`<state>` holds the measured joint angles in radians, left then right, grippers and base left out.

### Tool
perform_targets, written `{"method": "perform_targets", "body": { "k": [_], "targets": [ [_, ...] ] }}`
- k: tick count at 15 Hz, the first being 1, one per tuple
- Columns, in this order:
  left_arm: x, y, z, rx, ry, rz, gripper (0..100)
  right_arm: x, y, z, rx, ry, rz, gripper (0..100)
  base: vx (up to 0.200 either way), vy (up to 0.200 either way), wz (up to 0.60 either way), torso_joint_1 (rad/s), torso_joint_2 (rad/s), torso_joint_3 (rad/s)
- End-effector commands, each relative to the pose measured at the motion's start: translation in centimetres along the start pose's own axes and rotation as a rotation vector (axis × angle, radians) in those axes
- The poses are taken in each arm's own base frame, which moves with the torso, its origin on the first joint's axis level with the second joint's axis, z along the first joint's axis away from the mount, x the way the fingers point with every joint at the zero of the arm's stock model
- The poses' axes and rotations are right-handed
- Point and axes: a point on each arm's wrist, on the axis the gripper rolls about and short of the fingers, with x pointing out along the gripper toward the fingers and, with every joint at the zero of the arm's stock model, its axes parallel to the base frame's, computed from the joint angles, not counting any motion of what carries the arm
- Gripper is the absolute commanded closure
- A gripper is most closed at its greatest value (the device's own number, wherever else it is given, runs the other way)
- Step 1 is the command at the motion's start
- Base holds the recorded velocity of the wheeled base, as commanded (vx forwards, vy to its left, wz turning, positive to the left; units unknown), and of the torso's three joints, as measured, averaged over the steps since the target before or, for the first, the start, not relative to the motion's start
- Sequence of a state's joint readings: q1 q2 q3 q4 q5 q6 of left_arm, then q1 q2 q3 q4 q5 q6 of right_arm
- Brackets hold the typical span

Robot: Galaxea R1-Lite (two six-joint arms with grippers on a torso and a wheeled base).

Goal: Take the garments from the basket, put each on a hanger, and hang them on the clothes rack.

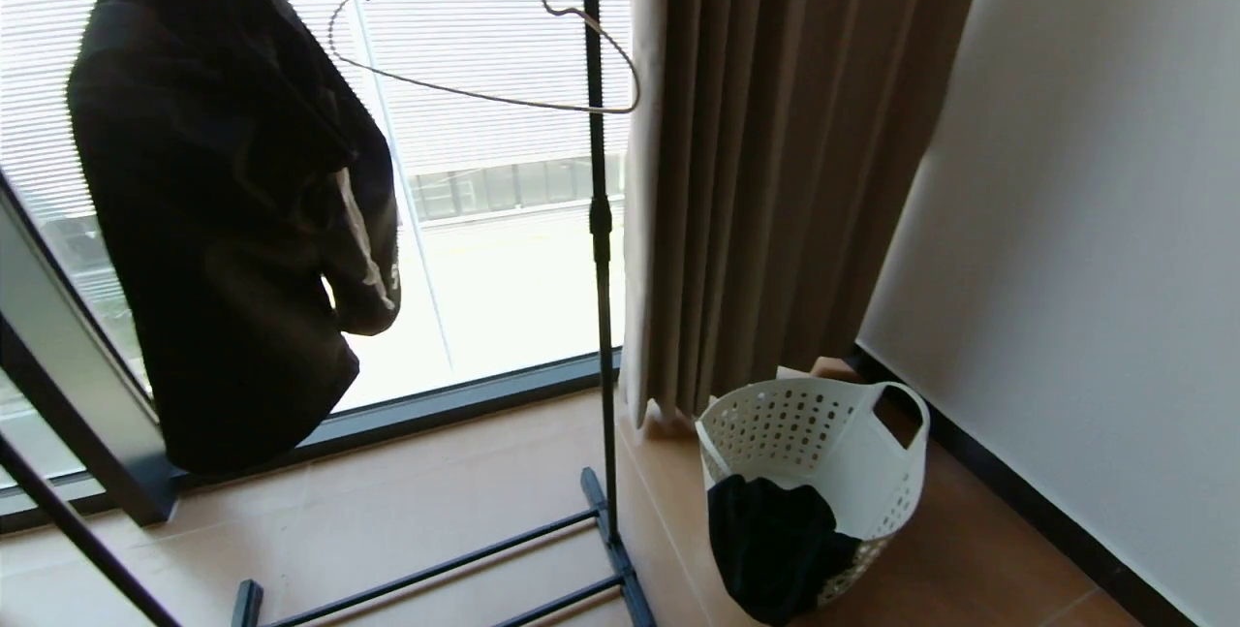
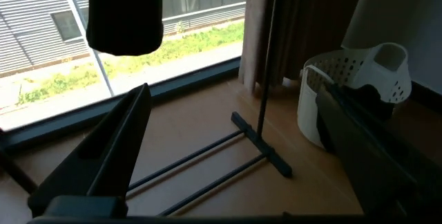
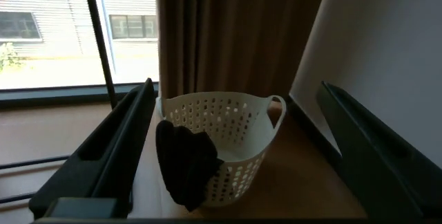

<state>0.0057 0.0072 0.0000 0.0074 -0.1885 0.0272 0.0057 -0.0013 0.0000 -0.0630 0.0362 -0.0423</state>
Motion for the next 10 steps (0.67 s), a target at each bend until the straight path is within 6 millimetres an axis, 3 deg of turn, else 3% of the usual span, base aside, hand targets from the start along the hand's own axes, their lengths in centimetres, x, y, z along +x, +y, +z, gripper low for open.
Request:
{"method": "perform_targets", "body": {
  "k": [1,2,5,10],
  "targets": [
    [0.0,0.0,0.0,0.0,0.001,0.0,0,0.01,0.0,0.0,-0.001,0.001,0.001,0,0.0,0.0,0.0,0.0,0.0,0.0],
    [0.01,0.0,0.0,0.001,0.002,-0.001,0,0.01,0.0,0.0,-0.001,0.001,0.001,0,0.0,0.0,0.0,0.007,0.12,0.119],
    [0.01,0.0,0.0,0.001,0.002,-0.001,0,0.01,0.0,0.02,-0.001,0.0,0.001,0,0.0,0.0,-0.6,0.001,0.04,0.045],
    [0.0,0.0,0.0,0.005,0.001,0.0,0,0.01,0.0,0.0,-0.002,0.001,0.001,0,0.0,0.0,0.0,0.0,0.0,0.0]
  ]
}}
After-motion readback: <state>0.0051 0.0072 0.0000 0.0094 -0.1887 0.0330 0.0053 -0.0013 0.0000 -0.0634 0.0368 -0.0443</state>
